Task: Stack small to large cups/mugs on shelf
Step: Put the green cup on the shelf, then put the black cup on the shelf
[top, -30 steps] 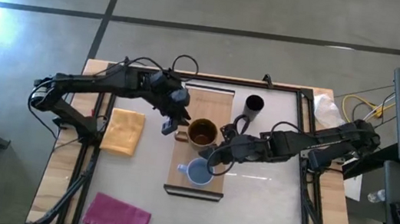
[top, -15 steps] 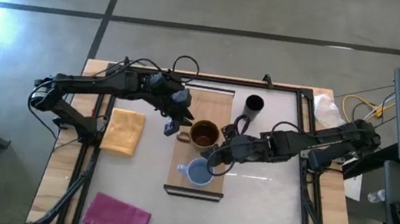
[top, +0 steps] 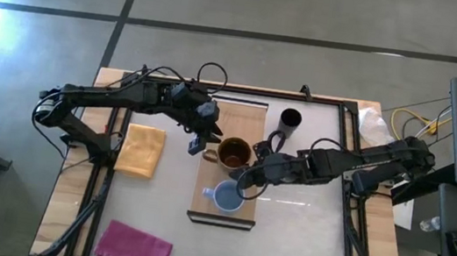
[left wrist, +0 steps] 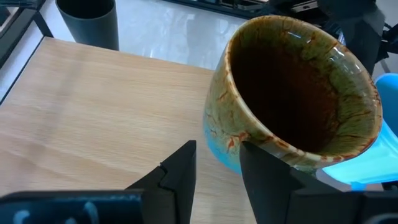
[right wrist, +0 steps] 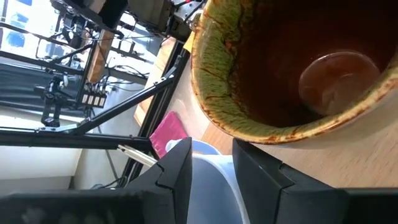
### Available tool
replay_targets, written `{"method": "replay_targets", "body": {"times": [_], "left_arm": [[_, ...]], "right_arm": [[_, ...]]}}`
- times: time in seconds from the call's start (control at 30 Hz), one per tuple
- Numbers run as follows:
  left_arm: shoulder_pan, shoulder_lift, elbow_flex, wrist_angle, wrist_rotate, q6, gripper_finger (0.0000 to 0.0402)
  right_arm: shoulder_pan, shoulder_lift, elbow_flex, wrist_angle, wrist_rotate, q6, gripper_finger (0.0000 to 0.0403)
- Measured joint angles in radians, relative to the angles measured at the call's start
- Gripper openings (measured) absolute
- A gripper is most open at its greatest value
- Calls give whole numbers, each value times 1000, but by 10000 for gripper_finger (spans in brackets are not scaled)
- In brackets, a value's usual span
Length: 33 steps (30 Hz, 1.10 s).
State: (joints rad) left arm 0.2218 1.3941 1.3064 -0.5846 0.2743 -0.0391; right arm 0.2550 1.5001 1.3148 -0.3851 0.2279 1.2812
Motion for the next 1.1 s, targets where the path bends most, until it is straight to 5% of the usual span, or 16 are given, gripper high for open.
{"method": "replay_targets", "body": {"times": [0.17, 0.37, 0.5, 0.63, 0.8, 1.1], "left_arm": [[10, -11, 2, -3, -2, -1, 109], [14, -25, 2, -20, -2, -1, 109], [14, -37, 2, -52, -3, -4, 109], [14, -39, 2, -81, -3, -7, 109], [14, -42, 2, -98, -3, -9, 109], [38, -134, 34, -180, -232, 19, 109]], "right_arm": [[2, -48, 0, 6, 26, -47, 109], [2, -155, 0, -23, 227, -165, 109], [-10, -229, 1, -245, 340, -162, 109], [-50, -309, 0, -615, 379, 32, 109], [-159, -383, -3, -893, 319, 100, 113], [-504, -339, -23, -886, 111, -220, 170]]}}
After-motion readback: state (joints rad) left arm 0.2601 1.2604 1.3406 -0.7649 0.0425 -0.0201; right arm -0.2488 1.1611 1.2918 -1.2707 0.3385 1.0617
